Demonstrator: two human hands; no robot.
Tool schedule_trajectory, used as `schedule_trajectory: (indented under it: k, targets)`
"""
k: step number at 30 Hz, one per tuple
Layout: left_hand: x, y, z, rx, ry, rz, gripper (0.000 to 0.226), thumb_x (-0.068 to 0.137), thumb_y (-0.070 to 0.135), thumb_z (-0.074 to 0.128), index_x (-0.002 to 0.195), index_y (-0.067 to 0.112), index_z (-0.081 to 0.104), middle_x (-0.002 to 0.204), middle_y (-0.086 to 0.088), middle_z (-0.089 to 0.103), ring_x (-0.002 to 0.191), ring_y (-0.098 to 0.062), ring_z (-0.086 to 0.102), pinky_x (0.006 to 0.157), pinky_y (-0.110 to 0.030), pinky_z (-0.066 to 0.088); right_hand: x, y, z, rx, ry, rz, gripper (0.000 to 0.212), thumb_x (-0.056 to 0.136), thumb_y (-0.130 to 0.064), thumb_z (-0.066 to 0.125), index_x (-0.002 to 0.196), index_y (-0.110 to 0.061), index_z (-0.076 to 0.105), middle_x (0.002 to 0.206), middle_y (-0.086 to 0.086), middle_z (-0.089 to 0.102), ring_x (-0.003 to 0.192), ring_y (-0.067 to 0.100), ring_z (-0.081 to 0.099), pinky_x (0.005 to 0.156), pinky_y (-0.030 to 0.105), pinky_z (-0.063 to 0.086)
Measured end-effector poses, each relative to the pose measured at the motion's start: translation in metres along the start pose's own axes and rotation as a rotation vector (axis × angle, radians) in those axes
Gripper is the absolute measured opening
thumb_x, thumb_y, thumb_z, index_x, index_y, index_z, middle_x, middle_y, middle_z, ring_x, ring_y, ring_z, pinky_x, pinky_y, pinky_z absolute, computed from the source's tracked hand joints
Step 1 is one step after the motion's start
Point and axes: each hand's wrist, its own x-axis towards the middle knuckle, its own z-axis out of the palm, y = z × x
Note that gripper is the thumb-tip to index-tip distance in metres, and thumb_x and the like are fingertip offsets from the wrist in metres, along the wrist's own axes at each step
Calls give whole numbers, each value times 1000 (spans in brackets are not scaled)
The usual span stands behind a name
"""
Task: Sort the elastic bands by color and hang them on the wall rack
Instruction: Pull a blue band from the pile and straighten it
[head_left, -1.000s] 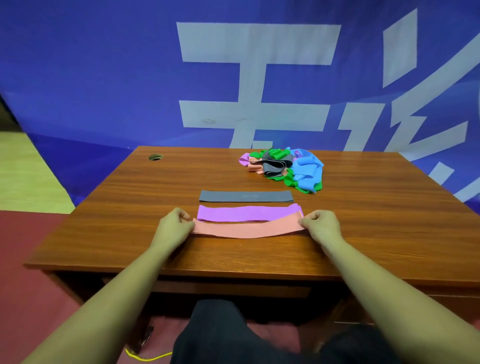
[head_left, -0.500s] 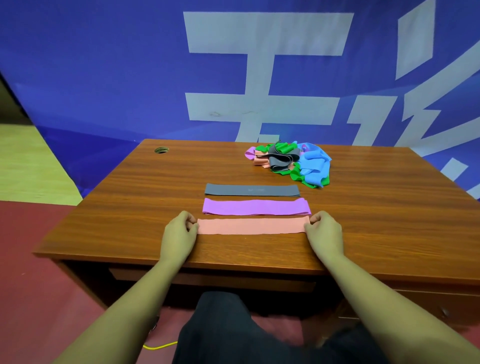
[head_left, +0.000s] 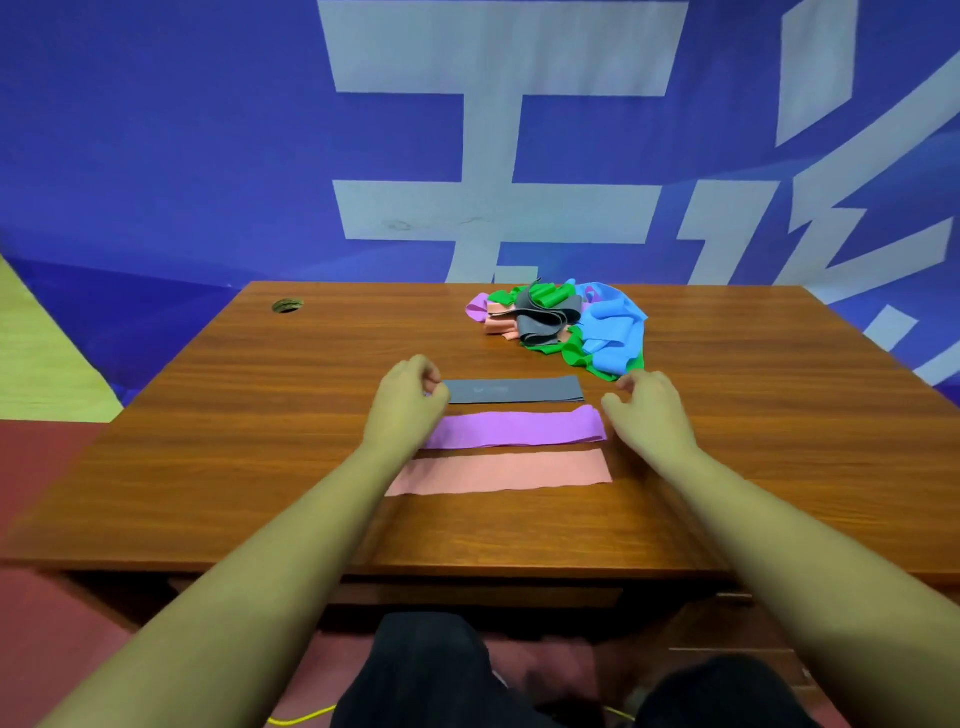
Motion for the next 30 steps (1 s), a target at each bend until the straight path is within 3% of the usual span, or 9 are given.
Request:
schedule_trajectory:
  k: [6, 13, 18, 22, 26, 30]
  targets:
    - [53, 58, 78, -27, -183, 86, 8, 80, 11, 57, 83, 17, 61, 90, -4, 64, 80, -18, 56, 74, -32, 48, 46, 27, -9, -89, -51, 61, 37, 80, -20, 65, 115, -8, 61, 116, 17, 55, 108, 35, 56, 90, 38, 45]
    - [98, 84, 164, 52, -300, 133, 17, 84, 19, 60, 96, 12, 70, 97, -10, 70, 92, -28, 64, 78, -35, 50, 92, 47, 19, -52, -78, 15, 43, 84, -23, 66, 123, -9, 59, 117, 15, 53, 105, 33, 57, 91, 35, 43]
    - [117, 83, 203, 75, -371, 192, 36, 82, 24, 64, 118, 19, 67, 118, -10, 62, 110, -27, 58, 95, -39, 48, 115, 62, 43, -20, -50, 24, 28, 84, -19, 66, 108, -4, 67, 106, 18, 58, 99, 34, 58, 87, 34, 43]
    - [123, 73, 216, 106, -377, 209, 28, 79, 30, 60, 102, 24, 74, 109, -10, 62, 107, -29, 56, 94, -41, 48, 122, 65, 34, 65, 72, -78, 12, 83, -17, 69, 90, -7, 72, 86, 14, 62, 89, 28, 58, 71, 22, 31]
    - [120, 79, 201, -138, -321, 176, 12, 88, 23, 63, 92, 23, 75, 90, -2, 61, 90, -16, 57, 82, -30, 45, 124, 39, -3, 217, 159, -139, 9, 86, -19, 69, 87, -11, 73, 85, 7, 58, 79, 17, 54, 72, 26, 39]
    - [108, 120, 155, -712, -294, -5, 16, 98, 23, 53, 100, 25, 68, 99, 3, 68, 87, 1, 60, 77, -12, 45, 115, 1, -47, 375, 176, -226, 12, 87, -18, 64, 84, -9, 70, 80, 5, 69, 75, 17, 60, 70, 30, 46]
